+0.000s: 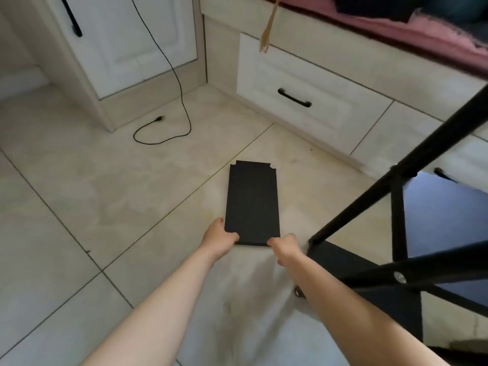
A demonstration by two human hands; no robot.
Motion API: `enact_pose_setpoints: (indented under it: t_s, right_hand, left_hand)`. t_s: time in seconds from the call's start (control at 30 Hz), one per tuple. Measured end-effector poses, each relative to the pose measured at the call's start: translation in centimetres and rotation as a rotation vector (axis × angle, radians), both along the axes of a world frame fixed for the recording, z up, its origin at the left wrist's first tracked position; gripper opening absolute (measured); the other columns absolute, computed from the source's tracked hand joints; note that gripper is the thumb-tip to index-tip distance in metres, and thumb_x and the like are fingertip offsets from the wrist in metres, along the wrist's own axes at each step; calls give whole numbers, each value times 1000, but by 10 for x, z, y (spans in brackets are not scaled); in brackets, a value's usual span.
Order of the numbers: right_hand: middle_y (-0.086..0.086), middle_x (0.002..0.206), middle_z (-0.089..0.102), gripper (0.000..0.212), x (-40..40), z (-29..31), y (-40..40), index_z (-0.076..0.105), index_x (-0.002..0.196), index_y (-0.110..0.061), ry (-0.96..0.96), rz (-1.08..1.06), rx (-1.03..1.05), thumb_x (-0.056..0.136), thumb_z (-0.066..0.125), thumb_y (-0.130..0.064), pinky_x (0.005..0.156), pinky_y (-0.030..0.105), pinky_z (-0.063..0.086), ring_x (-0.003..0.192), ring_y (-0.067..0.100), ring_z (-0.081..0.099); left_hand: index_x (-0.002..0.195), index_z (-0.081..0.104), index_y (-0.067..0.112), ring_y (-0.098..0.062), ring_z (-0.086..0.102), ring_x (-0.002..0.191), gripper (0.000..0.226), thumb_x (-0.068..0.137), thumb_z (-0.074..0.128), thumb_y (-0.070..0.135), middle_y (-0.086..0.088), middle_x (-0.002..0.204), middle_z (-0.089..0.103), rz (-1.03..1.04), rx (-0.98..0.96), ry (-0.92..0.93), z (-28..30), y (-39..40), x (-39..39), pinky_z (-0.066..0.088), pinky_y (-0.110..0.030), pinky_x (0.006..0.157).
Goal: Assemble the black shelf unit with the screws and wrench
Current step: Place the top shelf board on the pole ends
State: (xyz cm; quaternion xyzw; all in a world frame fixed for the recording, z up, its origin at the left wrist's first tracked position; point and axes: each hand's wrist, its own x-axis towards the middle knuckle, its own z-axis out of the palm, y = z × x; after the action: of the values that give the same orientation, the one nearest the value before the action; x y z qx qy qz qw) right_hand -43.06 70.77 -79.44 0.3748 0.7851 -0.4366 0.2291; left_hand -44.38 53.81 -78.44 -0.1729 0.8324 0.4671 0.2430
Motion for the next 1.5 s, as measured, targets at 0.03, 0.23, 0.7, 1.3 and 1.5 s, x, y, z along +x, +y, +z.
enact_pose_setpoints:
  t_s: [0.03,0.23,0.7,1.3,1.5]
  right_hand:
    - [15,125,50,32,-2,-6,0,42,116,-7,8,-13,-11,92,59,-19,83,38,51,94,26,54]
    - [17,129,51,45,-10,-32,-7,47,126,-3,-12,-46,-67,87,66,-13,95,42,51,112,34,54]
    - [17,124,56,52,-3,-14,-7,42,133,-6,64,-603,-450,90,70,-10,80,44,57,108,36,62]
    - [18,79,74,8,76,130,-24,57,97,2,259,-643,-832,94,62,-3,76,49,59,69,31,75]
    - [23,90,74,14,125,200,-17,54,106,2,276,-465,-932,94,60,-1,56,44,60,81,36,74]
  left_hand:
    - [142,44,3,-26,50,131,56,91,64,11,-11,145,52,0,0,-8,-4,-1,-3,30,-19,83]
    - [141,43,9,-28,56,125,64,84,71,7,-10,138,58,-13,103,-79,-28,5,-11,46,-33,104]
    - [137,45,6,-35,59,117,54,92,70,21,-16,132,56,501,255,-173,-24,0,-7,48,-44,102]
    - [119,60,1,-29,66,80,31,97,64,22,-17,97,67,728,884,-289,62,-42,46,57,-31,45]
    - [117,61,9,-28,77,84,45,98,58,49,-11,96,78,621,1035,-125,128,-59,65,60,-36,57]
